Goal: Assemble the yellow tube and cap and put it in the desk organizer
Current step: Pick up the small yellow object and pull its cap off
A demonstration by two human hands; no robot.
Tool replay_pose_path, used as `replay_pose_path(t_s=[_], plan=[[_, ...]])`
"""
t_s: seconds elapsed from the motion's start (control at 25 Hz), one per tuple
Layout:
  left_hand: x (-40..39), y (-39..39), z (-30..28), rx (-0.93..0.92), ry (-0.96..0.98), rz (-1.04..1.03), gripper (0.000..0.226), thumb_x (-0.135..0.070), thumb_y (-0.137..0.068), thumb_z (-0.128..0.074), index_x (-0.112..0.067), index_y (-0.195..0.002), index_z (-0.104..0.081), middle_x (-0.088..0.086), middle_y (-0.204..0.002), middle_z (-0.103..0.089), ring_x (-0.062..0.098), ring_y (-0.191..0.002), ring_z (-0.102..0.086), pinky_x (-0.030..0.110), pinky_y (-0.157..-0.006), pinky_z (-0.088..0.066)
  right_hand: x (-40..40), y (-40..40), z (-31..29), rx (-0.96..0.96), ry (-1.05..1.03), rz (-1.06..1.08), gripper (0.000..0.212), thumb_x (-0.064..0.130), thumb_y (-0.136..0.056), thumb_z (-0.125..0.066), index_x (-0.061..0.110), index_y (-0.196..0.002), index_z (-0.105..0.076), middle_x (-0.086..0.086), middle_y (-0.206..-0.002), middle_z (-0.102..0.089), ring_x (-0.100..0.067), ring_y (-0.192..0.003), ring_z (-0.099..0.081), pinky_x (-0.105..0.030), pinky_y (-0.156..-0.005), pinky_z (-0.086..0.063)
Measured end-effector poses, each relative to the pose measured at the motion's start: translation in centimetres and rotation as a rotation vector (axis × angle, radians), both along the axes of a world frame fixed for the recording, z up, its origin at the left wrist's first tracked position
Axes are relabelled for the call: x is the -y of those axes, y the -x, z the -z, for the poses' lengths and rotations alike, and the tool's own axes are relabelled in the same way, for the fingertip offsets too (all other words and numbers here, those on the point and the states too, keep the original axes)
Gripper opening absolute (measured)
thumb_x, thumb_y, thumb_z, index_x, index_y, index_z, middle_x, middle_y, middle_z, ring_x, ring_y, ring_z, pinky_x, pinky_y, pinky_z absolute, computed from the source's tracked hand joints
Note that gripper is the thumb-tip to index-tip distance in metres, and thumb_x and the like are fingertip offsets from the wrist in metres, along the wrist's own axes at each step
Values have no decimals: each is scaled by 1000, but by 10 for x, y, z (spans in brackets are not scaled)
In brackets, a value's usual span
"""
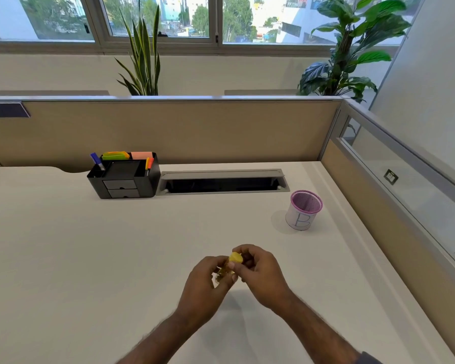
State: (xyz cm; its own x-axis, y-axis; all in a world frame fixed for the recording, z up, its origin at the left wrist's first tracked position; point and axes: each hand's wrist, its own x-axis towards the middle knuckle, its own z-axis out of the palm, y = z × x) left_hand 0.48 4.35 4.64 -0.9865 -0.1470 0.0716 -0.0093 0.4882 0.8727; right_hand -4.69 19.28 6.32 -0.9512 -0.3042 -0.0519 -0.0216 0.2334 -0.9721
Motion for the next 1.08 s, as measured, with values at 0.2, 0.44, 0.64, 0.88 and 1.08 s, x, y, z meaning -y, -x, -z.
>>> replay_pose_path(t_s=[0.2, 0.44, 0.64, 0.88, 1.08], plan=[[-3, 0, -6, -63, 6, 0, 25, -18, -86, -71, -39, -98, -72, -19, -86, -72, 5, -85, -64, 10, -70, -46, -3, -4, -7, 14, 15, -68, 11, 9, -85, -70, 12, -96, -71, -11, -80, -75, -18, -71, -70, -31, -64, -59], [-8, -2, -8, -80, 2, 17, 27, -12, -85, -71, -36, -95, -74, -20, -82, -72, 5, -84, -64, 10, -69, -47, -8, -7, -15, -17, 10, -105, 4, 6, -86, -68, 5, -88, -70, -16, -75, -72, -17, -67, -67, -31, -62, -57], [-12, -1, -8, -93, 16, -30, 30, -8, -85, -68, -34, -98, -73, -15, -84, -72, 4, -86, -65, 14, -71, -51, -1, -11, -12, -84, -28, 4, 6, 8, -83, -71, 10, -89, -72, -15, -77, -72, -34, -74, -67, -44, -68, -59], [-11, -1, -8, -71, 16, 1, 33, -12, -85, -70, -44, -89, -71, -18, -81, -71, 4, -84, -65, 11, -69, -48, -7, -8, -18, -2, 15, -92, 5, 3, -85, -68, 2, -90, -71, -23, -80, -71, -20, -69, -67, -33, -65, -58], [-9, 0, -6, -58, 8, 34, 26, -14, -86, -71, -40, -91, -73, -17, -80, -72, 4, -82, -64, 9, -68, -45, -10, -8, -18, 2, -3, -117, 5, 4, -87, -66, 4, -88, -70, -21, -78, -71, -18, -68, -66, -32, -66, -58]])
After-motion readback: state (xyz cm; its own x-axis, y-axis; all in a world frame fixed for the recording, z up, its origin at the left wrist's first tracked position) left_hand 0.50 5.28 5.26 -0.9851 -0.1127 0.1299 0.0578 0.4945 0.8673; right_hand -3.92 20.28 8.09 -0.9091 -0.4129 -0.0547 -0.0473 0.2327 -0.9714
